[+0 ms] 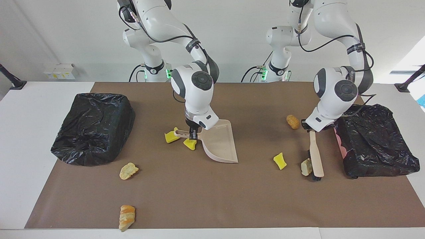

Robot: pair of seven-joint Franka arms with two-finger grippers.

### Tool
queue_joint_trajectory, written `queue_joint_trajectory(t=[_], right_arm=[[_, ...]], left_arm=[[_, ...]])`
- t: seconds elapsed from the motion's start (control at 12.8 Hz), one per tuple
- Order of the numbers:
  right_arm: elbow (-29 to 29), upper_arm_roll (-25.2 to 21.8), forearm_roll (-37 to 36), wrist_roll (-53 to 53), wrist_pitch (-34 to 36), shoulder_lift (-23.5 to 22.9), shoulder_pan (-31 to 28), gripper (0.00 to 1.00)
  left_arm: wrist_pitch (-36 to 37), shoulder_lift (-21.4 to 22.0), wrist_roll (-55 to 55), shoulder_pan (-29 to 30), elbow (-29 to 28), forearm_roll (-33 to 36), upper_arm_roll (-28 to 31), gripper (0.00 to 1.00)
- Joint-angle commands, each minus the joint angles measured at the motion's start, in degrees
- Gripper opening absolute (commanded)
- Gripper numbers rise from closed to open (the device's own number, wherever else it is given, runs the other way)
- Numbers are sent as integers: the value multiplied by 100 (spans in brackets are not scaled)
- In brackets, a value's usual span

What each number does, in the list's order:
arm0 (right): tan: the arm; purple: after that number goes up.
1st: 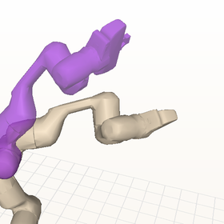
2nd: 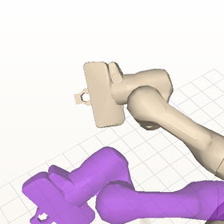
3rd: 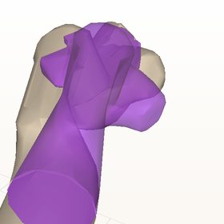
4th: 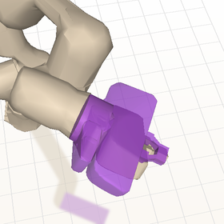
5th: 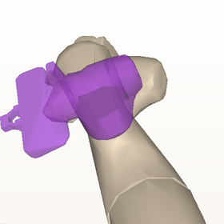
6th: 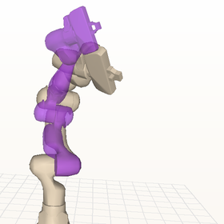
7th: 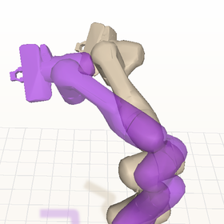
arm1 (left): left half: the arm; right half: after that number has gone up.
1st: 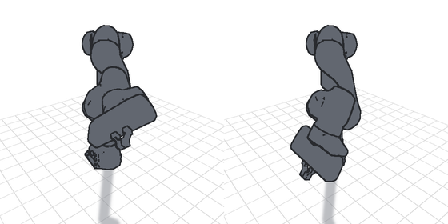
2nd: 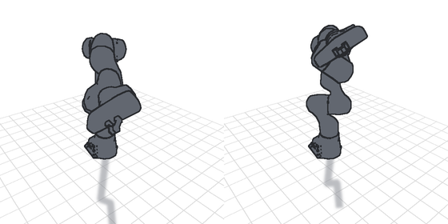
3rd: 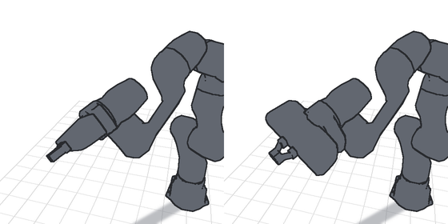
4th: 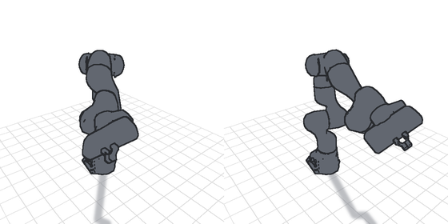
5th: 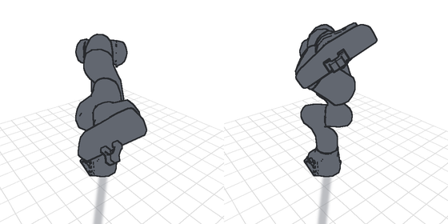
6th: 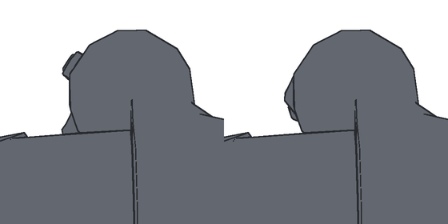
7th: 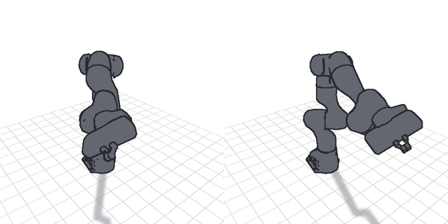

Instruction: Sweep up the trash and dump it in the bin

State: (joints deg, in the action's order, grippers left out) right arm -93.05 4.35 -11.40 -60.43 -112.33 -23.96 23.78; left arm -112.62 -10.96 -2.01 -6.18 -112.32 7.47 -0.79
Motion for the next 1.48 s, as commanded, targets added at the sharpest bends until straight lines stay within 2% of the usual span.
queue_joint_trajectory(t=[0.0,0.23,0.47,0.7,0.94,1.17,1.4], right_arm=[[-240,39,-134,57,-131,155,-22,0],[-267,48,-126,592,-157,103,74,0],[-328,48,-126,866,-262,41,162,0],[-460,39,-126,972,-474,32,198,0],[-460,48,-126,972,-474,23,189,0],[-443,39,-126,972,-413,23,189,0],[-407,39,-126,832,-386,41,101,0]], left_arm=[[-23,410,34,-418,-518,-219,53,0],[-50,585,165,-848,-756,-615,-43,0],[-479,849,542,-867,-1239,-992,-648,0],[-533,894,895,-902,-1266,-1335,-1290,0],[-472,938,1333,-902,-1205,-1669,-1817,0],[-315,859,1624,-955,-785,-2004,-1889,0],[694,1086,1765,-771,-424,-2285,-1802,0]])
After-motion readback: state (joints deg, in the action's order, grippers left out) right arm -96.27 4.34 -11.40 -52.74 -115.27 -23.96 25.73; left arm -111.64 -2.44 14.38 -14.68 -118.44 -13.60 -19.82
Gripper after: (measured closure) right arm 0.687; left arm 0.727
